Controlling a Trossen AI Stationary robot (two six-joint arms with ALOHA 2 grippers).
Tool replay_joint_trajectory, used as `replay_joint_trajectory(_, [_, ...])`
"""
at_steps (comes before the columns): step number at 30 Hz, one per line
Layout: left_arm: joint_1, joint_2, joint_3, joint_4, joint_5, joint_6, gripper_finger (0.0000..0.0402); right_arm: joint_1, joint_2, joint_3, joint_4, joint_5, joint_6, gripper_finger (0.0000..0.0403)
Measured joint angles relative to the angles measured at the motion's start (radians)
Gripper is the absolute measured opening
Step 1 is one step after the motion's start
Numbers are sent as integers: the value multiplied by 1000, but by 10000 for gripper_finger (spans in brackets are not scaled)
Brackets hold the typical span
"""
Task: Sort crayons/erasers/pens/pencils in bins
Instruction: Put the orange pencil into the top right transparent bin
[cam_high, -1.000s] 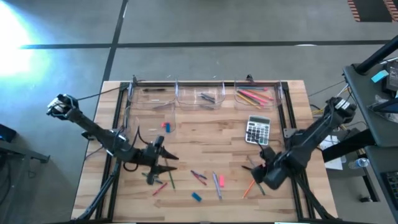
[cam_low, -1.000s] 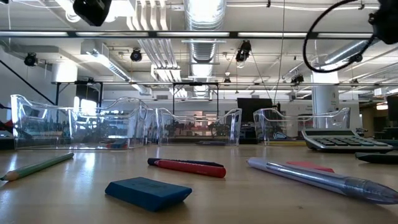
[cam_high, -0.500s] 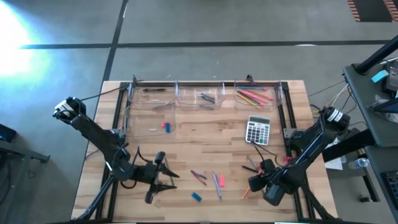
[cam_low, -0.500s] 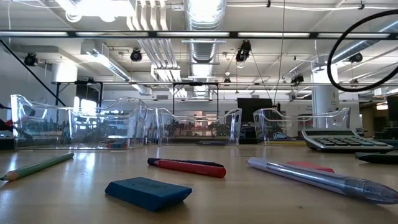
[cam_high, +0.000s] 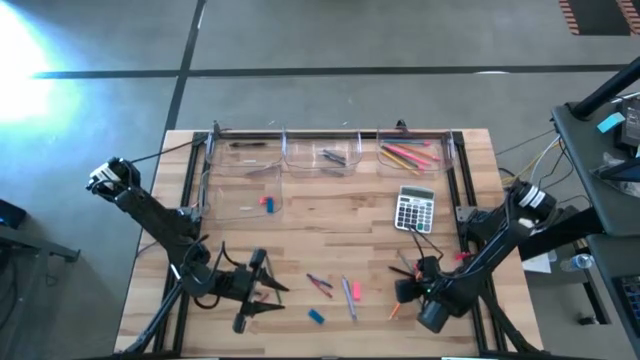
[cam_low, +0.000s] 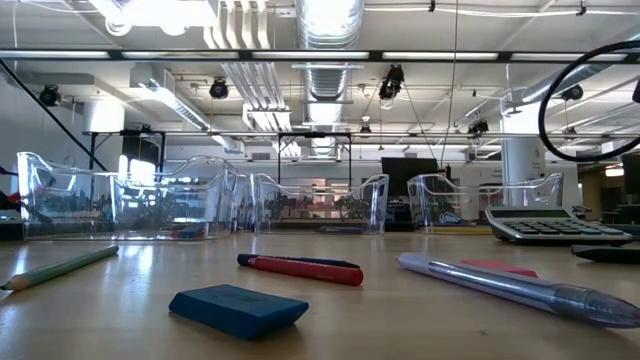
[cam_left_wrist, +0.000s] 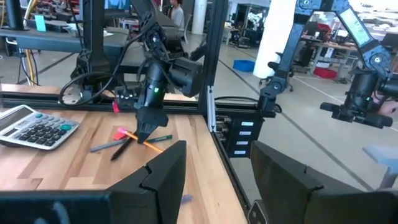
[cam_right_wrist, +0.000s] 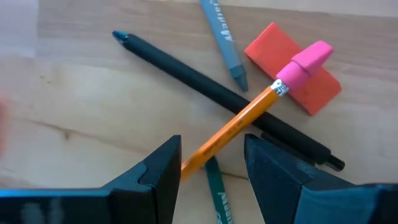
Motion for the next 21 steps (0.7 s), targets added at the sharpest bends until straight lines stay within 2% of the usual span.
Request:
replay_joint_trajectory(9, [-1, 0, 0, -1, 0, 0, 166, -14, 24, 0, 0, -1, 0, 159])
replay_joint_trajectory(18, [-1, 0, 0, -1, 1, 1, 166, -14, 23, 0, 0, -2, 10, 112])
replay_joint_trajectory(21, [-1, 0, 0, -1, 1, 1, 166, -14, 23, -1, 17, 28, 19, 91])
